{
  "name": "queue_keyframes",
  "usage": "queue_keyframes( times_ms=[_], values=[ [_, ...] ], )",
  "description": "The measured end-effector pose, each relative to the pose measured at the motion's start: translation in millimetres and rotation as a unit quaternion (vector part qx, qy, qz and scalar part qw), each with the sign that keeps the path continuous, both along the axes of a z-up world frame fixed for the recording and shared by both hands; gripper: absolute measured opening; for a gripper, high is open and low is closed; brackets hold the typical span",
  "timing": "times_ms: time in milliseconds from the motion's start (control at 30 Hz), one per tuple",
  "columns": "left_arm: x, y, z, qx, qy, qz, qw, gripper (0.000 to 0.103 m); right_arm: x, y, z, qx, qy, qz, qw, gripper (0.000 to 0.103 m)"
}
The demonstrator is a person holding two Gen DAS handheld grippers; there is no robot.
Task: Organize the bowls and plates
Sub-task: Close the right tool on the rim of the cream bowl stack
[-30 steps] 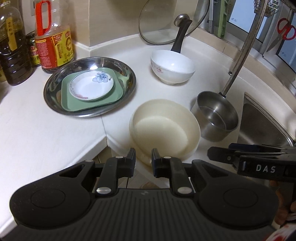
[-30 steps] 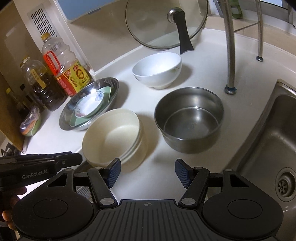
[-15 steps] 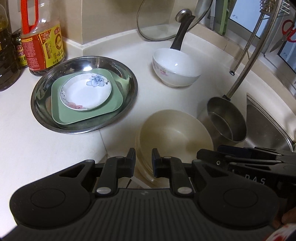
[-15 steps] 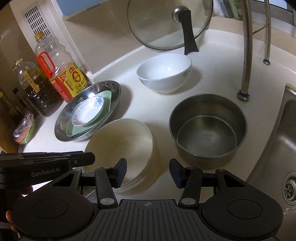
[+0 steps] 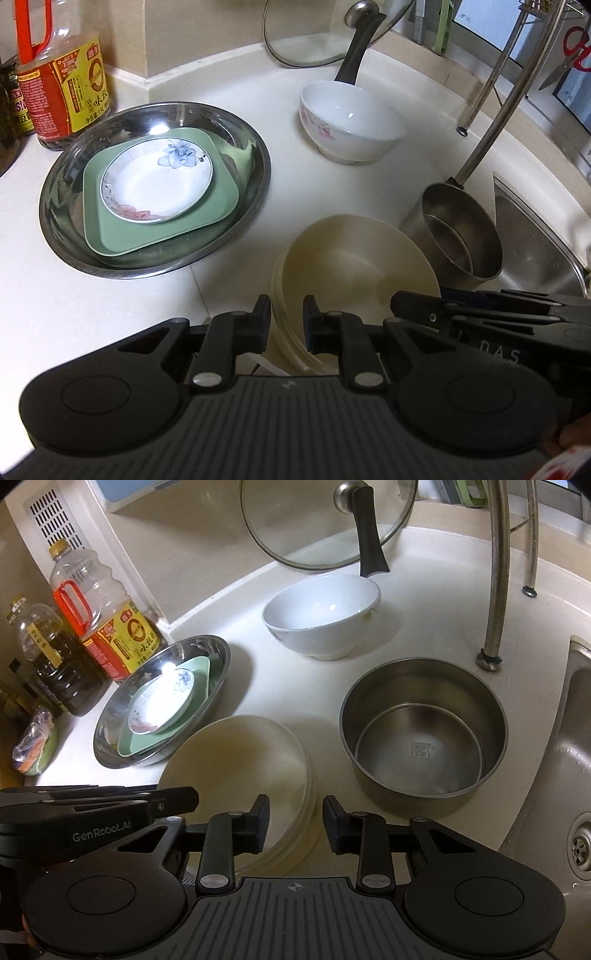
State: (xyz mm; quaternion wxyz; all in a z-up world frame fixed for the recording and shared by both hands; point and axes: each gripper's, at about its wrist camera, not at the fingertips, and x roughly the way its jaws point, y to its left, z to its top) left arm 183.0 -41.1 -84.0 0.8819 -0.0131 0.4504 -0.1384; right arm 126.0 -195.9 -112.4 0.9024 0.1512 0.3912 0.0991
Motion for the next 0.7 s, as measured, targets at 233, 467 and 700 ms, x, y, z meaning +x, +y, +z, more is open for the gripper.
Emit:
queue_keyframes(
  times_ms=[233,467,700],
  values=[
    [2,-2,-6,0.003,0.005,-0.003,1.0000,0.016,1,3,-1,-0.011,0.000,-0.004,1.000,0.023],
    [1,-3,-5,0.013,0.000,-0.004,0.9999,0.014,1,7,1,-0.030,-0.005,-0.001,1.000,0.018],
    [-2,-2,4,0.018,-0.015,-0.002,0.9997,0.013,2,6,8,-0.034,-0.014,0.004,0.999,0.013]
  ],
)
